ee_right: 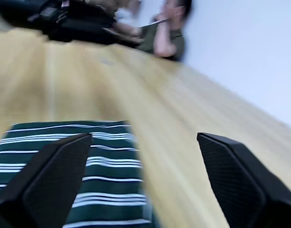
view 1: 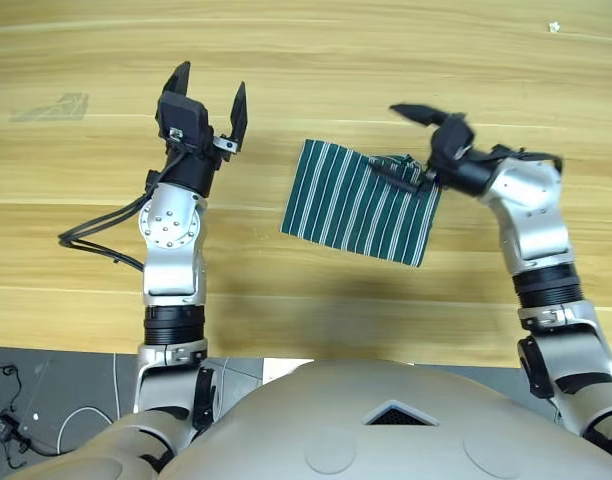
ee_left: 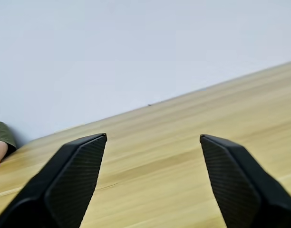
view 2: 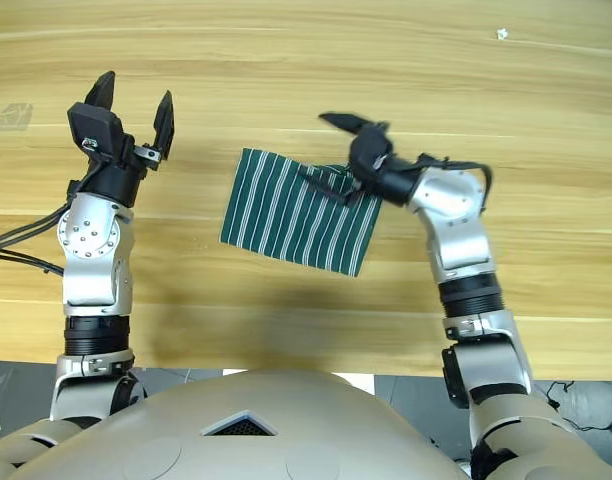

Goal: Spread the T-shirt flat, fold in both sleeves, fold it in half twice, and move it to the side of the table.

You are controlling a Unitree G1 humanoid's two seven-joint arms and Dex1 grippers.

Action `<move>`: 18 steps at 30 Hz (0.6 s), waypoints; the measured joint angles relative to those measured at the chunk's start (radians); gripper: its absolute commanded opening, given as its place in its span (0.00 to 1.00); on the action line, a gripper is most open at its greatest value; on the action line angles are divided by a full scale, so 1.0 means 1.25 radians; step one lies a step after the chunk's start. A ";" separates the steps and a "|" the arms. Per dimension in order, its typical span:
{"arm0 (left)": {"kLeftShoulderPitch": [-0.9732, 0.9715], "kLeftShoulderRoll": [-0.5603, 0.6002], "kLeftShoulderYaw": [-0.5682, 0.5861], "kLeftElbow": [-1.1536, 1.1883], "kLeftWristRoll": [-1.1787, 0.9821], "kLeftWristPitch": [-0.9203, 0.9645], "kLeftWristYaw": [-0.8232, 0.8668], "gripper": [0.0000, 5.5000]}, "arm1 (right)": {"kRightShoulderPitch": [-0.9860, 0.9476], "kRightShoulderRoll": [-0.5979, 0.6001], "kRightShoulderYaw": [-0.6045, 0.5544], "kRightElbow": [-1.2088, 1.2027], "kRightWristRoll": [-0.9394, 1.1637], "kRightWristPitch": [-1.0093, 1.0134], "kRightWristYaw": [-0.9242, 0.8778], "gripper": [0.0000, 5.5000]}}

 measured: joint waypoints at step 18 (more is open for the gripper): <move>0.051 -0.053 -0.062 -0.036 0.040 -0.011 0.032 0.66 | -0.356 0.018 0.118 0.725 -0.374 -0.251 -0.488 0.74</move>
